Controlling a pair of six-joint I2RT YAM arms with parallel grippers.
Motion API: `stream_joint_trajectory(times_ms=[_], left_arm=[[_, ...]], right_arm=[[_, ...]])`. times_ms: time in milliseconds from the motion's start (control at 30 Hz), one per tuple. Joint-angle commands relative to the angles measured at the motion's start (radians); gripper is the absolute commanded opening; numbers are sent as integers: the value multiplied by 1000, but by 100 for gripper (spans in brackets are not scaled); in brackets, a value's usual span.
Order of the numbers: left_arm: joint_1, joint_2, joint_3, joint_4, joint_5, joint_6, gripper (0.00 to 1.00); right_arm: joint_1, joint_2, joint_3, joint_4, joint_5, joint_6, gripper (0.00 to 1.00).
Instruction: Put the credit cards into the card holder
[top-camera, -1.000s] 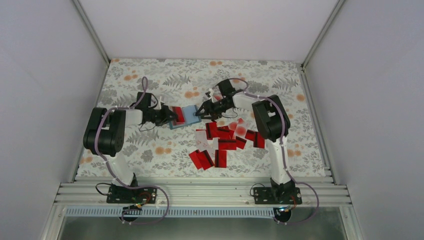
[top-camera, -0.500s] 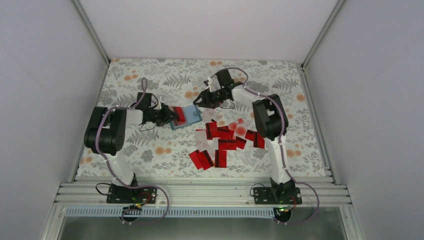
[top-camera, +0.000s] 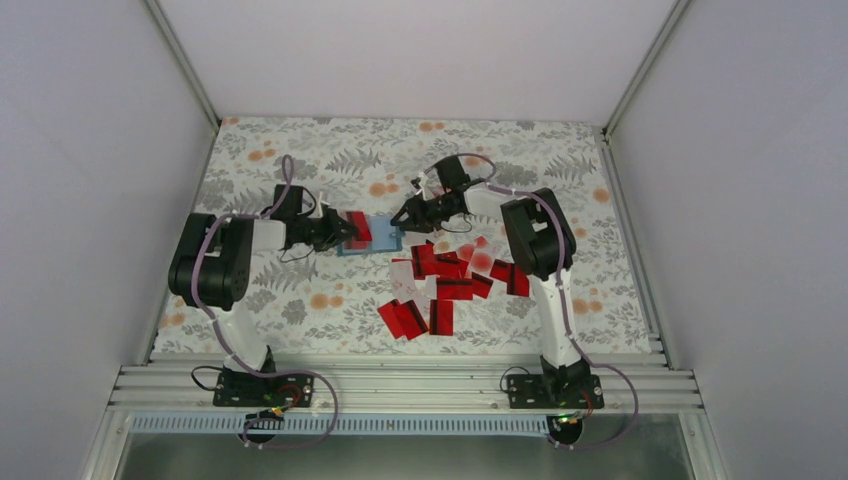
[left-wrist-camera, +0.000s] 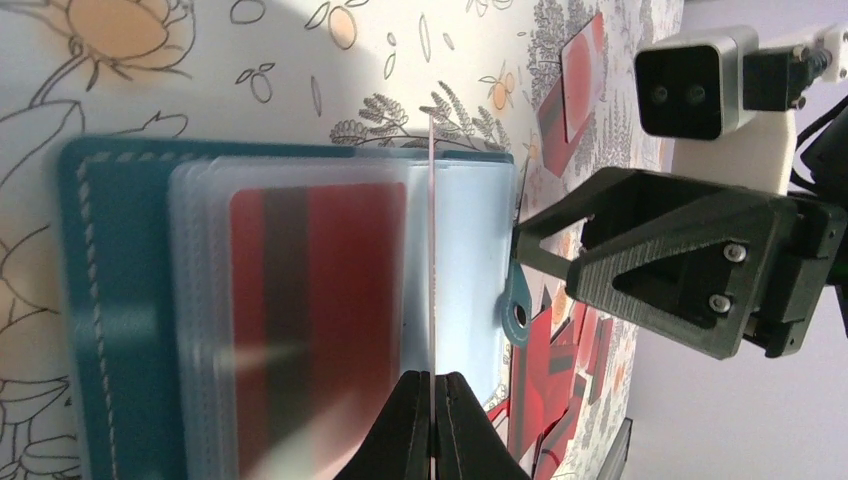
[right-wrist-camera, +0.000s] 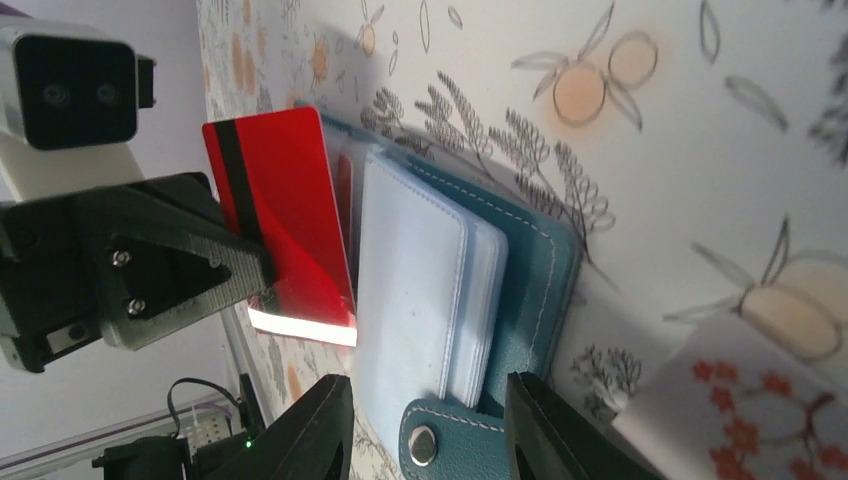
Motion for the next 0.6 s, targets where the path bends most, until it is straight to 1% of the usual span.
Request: stream_joint_trajectory(times_ms=[0,200,333,567], left_arm=[[4,20,-21,53,29,-16,2],[4,29,-27,32,19,13,2],[4,34,-18,9,13,58,2],[-2,70,12,-18,76,116,2]], right_arm=[[1,-25,-71,-14,18,5,39],[1,-25,-80,-17,18,-1,40],[2,-14,-77,-15,7,4,39],[1,-5,-70,-19,0,2,39]])
